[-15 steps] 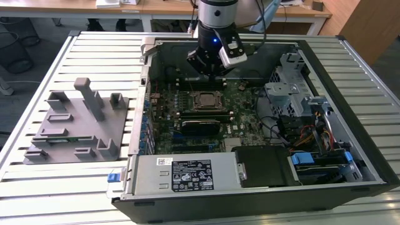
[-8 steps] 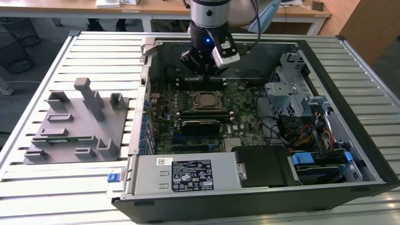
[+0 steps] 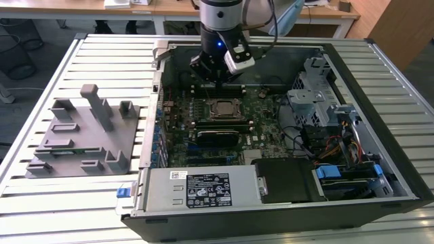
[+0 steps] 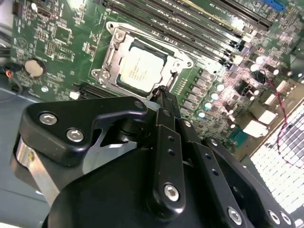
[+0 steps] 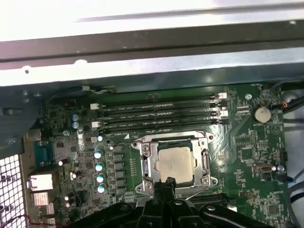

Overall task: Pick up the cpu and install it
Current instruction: 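Install the first cpu locking lever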

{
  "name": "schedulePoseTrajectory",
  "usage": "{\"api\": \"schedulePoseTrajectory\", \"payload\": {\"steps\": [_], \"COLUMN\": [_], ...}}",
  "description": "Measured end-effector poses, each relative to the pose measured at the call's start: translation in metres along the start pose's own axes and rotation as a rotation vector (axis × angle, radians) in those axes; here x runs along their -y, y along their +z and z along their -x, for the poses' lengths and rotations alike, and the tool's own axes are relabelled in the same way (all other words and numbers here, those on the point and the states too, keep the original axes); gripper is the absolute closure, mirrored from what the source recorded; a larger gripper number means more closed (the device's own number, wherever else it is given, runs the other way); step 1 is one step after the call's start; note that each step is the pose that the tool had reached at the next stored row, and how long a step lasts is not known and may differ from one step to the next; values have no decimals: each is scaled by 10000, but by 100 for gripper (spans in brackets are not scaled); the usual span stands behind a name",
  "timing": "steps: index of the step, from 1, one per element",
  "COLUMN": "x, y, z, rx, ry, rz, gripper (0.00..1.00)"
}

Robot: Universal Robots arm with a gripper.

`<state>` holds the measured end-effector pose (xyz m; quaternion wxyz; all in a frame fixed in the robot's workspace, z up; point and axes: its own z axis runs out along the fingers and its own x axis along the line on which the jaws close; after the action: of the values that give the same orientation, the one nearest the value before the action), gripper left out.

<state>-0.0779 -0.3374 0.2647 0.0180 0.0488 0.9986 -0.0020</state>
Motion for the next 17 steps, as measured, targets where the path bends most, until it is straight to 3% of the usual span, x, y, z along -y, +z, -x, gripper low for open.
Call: {"api": "schedulePoseTrajectory", "payload": {"steps": [7,17], "x": [2,26], "y": [7,11], "z": [-16,-262], "rx": [2,1], "ry": [-1015,-1076], "rz": [36,59], "gripper": [89,89]}}
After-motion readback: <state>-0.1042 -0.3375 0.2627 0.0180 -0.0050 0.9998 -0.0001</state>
